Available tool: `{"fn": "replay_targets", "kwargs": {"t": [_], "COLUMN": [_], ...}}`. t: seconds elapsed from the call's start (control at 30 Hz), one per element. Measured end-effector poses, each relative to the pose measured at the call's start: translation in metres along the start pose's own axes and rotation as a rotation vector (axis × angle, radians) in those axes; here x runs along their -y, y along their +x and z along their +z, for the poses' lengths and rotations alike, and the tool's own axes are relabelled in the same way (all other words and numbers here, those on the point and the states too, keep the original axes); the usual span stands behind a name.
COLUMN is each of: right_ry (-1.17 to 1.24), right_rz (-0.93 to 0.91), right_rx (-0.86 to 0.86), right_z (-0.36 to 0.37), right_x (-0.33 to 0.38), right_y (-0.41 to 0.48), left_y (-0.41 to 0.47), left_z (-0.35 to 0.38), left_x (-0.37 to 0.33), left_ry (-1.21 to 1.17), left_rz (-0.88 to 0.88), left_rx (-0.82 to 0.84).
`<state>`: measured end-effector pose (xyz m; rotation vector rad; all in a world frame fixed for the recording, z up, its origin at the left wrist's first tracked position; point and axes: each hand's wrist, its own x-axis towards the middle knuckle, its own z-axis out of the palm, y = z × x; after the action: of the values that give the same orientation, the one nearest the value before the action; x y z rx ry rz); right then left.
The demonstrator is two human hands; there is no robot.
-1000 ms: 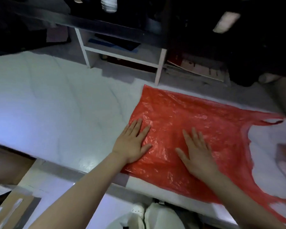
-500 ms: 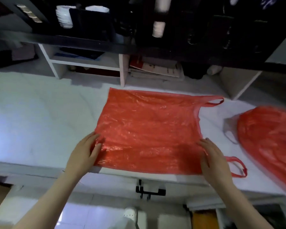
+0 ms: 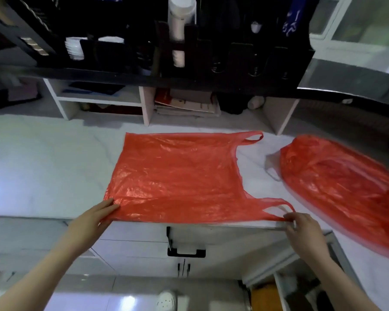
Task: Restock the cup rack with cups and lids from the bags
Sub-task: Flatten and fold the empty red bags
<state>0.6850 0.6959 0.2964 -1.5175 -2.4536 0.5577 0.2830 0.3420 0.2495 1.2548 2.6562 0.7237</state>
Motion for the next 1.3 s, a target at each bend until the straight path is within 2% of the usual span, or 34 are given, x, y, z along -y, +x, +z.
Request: {"fn": "replay_targets", "kwargs": {"t": [0.2, 0.3, 0.43, 0.5, 0.6, 0.63, 0.8, 0.97, 1.07, 1.13, 1.2, 1.3], "right_ry": [-0.368, -0.328, 0.232, 0.505, 1.093, 1.194, 1.19, 1.489, 1.282, 0.981, 0.648, 0.335], "right_rz": [-0.042, -0.063, 0.045, 0.153, 0.344, 0.391, 0.467, 0.594, 0.572, 0.52, 0.422, 0.25], "right_rx": [0.042, 0.03, -0.041, -0.098, -0.091, -0.098, -0.167, -0.279, -0.181, -0.131, -0.157, -0.176], "right_z": [-0.008, -0.011, -0.019, -0.022, -0.021, -0.021, -0.018, -0.02, -0.02, -0.016, -0.01, 0.003], "right_x": [0.001, -0.006, -0.016, -0.015, -0.003, 0.0, 0.009, 0.003, 0.004, 0.011, 0.02, 0.036], "right_y": [-0.004, -0.001, 0.001, 0.0, 0.005, 0.008, 0.018, 0.014, 0.008, 0.002, -0.007, -0.019], "left_y": [0.003, 0.008, 0.009, 0.008, 0.01, 0.01, 0.012, 0.011, 0.009, 0.008, 0.006, 0.001], "left_z": [-0.01, -0.016, -0.02, -0.02, -0.022, -0.024, -0.03, -0.03, -0.026, -0.022, -0.02, -0.017], "left_x": [0.0, -0.002, 0.001, 0.002, -0.001, -0.002, -0.006, -0.004, -0.002, -0.003, -0.006, -0.013], "left_ry": [0.124, 0.153, 0.114, 0.114, 0.112, 0.108, 0.178, 0.227, 0.235, 0.251, 0.253, 0.292], "left_rz": [0.041, -0.005, -0.054, -0.049, -0.049, -0.053, -0.047, -0.025, 0.003, 0.043, 0.063, 0.187], "left_rx": [0.137, 0.122, 0.109, 0.116, 0.117, 0.121, 0.16, 0.231, 0.224, 0.217, 0.193, 0.112]}}
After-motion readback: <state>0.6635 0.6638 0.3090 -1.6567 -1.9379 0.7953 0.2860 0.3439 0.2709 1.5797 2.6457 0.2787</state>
